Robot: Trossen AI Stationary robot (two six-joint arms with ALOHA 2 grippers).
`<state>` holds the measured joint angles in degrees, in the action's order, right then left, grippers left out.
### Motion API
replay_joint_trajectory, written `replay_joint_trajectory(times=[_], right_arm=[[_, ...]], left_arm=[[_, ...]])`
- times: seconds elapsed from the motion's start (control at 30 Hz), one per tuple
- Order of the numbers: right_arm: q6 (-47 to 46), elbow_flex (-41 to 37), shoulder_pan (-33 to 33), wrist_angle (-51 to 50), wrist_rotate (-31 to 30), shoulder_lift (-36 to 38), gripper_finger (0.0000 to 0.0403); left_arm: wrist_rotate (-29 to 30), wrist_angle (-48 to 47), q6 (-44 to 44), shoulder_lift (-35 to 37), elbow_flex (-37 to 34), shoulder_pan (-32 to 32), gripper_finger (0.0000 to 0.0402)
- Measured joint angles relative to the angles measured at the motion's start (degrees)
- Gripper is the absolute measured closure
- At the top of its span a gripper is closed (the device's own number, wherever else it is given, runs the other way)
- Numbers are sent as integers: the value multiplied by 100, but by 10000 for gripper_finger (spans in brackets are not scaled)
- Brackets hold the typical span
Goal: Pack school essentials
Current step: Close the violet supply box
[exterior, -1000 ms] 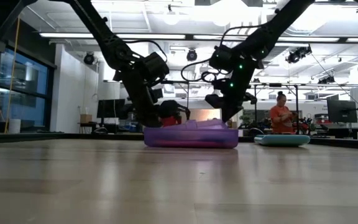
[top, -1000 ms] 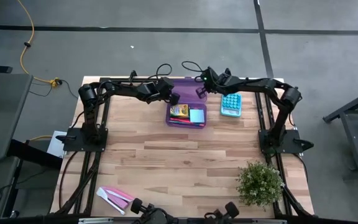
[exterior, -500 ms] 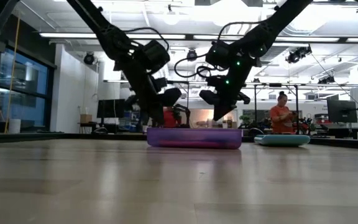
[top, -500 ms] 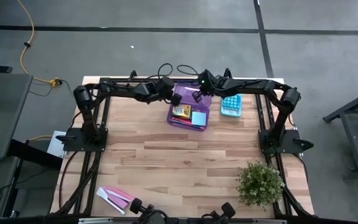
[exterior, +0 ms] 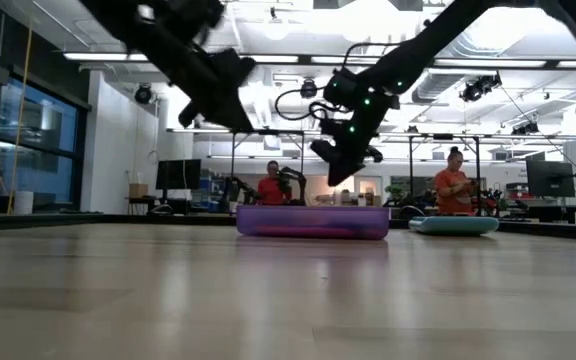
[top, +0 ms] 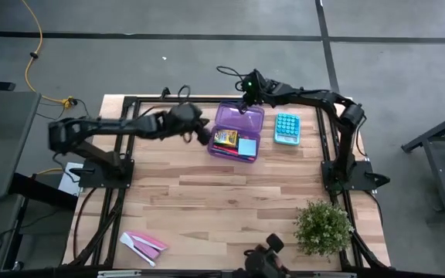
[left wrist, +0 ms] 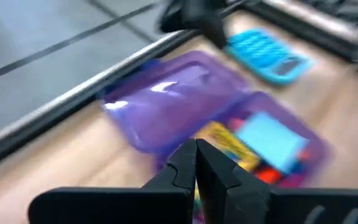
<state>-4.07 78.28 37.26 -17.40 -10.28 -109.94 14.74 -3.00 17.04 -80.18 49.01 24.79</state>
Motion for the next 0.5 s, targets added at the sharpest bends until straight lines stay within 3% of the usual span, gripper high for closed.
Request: replay_joint_trajectory(times=[0.1,0.23,0.5], right_arm=[[152,266,103,-351,486,-267,313],[247,433,143,-337,461,-497,268],[178,457,294,-341,490,-791,247]], left_arm=[[6,637,219,502,-631,-434,401],[58,1302,464,970,-1278,-933,401],[338,1615,592,1116,-1643,-1636,401]])
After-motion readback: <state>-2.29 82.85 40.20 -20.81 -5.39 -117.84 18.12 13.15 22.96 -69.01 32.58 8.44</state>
